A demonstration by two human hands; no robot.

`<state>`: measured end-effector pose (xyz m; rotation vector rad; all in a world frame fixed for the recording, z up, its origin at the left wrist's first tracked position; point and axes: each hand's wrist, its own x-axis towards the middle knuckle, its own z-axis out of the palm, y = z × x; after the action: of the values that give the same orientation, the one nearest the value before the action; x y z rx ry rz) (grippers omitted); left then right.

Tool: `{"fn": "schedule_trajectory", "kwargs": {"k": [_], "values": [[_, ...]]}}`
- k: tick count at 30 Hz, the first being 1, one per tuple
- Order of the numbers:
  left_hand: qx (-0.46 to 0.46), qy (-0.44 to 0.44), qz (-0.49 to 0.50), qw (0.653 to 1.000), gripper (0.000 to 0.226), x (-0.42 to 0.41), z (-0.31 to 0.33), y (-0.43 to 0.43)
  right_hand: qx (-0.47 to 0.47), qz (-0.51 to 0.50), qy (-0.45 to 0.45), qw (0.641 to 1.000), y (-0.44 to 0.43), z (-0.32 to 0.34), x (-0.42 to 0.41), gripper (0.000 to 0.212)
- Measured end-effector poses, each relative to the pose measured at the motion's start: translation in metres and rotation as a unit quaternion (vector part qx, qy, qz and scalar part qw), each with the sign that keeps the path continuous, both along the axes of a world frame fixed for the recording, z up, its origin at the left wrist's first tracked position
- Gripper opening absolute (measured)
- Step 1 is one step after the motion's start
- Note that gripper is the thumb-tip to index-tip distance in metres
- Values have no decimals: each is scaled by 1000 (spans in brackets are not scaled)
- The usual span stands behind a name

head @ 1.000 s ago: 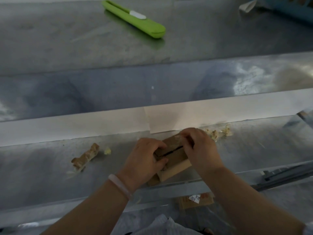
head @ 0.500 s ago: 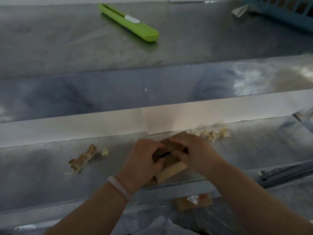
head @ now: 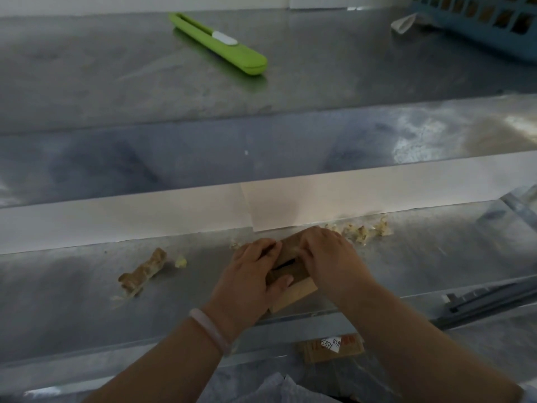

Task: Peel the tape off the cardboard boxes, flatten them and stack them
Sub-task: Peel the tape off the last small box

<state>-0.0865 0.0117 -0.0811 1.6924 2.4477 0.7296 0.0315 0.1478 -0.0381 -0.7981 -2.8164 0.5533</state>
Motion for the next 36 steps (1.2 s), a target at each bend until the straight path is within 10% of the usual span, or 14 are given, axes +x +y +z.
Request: {"fn": "schedule_trajectory", "kwargs": {"k": [7,14,22,28,36], "values": [[-31,25,-4,999,73,-3,2,-1,-45,-116,133,983,24,12,15,16],[-18,37,0,999,68,-1,-1,0,90,20,177,980,14,-2,14,6],[-28,42,-3,999,65,-1,1,0,12,55,37,998,3,-14,5,53],[-28,52,-1,998,66,0,3,-1,-46,9,71,996,6,-8,4,7],[-27,37,1,999,67,0,4,-2,-166,-97,132,972,16,7,10,25]]}}
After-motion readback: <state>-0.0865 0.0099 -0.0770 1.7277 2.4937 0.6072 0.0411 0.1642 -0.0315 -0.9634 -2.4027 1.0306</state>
